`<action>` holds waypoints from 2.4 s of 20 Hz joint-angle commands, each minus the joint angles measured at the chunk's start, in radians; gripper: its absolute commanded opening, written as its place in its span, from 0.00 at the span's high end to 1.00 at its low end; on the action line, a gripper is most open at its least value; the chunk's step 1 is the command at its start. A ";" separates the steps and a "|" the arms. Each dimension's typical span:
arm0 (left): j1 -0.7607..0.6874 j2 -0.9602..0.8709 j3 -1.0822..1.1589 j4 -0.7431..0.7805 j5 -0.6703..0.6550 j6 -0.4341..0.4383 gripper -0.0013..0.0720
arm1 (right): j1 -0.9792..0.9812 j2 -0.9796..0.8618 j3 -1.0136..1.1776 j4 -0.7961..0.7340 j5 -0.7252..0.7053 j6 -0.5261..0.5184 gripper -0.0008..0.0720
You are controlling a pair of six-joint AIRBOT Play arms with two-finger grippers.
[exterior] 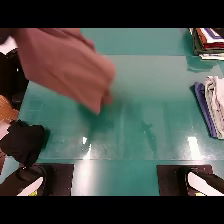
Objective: Fold the shirts.
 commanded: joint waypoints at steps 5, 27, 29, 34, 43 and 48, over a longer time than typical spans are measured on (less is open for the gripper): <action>-0.467 -0.132 -0.356 0.018 0.114 -0.211 0.95 | -0.005 -0.002 0.035 -0.002 0.054 0.000 0.97; 0.222 -0.557 -0.519 -0.317 0.028 0.456 0.07 | -0.005 0.002 -0.039 -0.001 0.152 0.000 0.97; 0.222 -0.607 -0.519 -0.436 0.034 0.529 0.07 | -0.005 0.003 -0.111 0.000 0.173 0.000 0.97; 0.222 -0.608 -0.513 -0.458 0.092 0.536 0.96 | -0.002 0.003 -0.330 0.000 0.190 0.000 0.97; 0.222 -0.493 -0.294 -0.356 0.053 0.535 0.95 | 0.220 -0.059 -0.851 0.088 0.071 0.000 0.26; 0.222 -0.491 -0.287 -0.356 0.009 0.535 0.95 | 0.349 -0.201 -0.920 0.252 0.072 -0.061 0.27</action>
